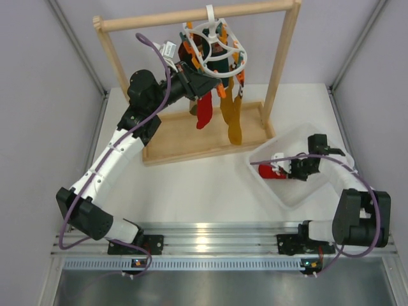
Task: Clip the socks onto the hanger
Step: Pick up the sock from the bin, then clamp the sock onto the hanger.
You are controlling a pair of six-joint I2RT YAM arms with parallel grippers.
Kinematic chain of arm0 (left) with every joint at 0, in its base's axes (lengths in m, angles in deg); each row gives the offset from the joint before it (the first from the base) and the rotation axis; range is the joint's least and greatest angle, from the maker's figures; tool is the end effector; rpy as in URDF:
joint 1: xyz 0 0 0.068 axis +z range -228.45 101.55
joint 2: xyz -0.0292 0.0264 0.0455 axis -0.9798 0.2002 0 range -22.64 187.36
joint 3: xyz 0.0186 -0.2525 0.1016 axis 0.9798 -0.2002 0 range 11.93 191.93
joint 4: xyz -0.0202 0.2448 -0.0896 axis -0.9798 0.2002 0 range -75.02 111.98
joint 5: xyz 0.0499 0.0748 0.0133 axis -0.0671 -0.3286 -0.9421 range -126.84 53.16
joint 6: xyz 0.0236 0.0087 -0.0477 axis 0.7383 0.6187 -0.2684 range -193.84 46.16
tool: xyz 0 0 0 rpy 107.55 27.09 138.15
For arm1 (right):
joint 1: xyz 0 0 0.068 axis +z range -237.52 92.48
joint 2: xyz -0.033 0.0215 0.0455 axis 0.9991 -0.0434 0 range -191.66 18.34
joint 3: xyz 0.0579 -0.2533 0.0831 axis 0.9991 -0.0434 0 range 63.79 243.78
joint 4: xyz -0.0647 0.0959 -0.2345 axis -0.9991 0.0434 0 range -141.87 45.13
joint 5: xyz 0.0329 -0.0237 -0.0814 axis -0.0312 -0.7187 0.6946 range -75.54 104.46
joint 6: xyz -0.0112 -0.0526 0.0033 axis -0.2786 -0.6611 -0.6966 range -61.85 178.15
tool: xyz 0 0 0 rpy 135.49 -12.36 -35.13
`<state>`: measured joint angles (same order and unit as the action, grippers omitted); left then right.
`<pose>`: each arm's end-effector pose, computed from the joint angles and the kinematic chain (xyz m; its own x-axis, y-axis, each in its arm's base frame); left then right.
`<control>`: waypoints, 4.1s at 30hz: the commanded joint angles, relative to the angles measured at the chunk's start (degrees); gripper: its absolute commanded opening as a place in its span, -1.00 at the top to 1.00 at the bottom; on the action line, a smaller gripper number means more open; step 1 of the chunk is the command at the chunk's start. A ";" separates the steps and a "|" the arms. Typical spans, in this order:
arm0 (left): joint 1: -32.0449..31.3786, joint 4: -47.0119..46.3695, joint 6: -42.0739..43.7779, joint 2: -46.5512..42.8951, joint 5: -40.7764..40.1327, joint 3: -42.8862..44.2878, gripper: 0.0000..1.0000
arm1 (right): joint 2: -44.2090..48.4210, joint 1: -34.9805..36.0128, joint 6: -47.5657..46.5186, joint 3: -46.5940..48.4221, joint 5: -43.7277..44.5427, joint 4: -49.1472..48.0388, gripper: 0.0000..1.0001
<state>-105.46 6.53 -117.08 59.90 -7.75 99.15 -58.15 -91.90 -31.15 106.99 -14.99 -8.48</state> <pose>0.2838 -0.1641 0.4789 -0.4134 -0.4613 -0.7850 0.7350 0.3398 -0.5868 0.2212 0.0006 0.1837 0.0344 -0.8760 -0.4811 -0.9707 0.0852 -0.2246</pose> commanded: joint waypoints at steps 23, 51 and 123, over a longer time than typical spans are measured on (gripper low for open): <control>0.64 -4.21 -0.96 0.69 1.50 2.16 1.00 | 14.09 19.31 59.94 34.67 -26.10 -13.07 1.00; 0.99 -8.44 -3.43 1.92 10.13 0.31 1.00 | -0.77 31.36 63.35 47.95 -22.24 -22.89 1.00; 1.87 -7.11 -11.25 2.01 1.59 0.49 1.00 | 7.23 36.46 93.43 28.34 -4.74 -62.82 1.00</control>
<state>-104.36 1.57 -127.86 61.52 -3.10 98.82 -52.07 -57.12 61.88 134.66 -19.65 -63.69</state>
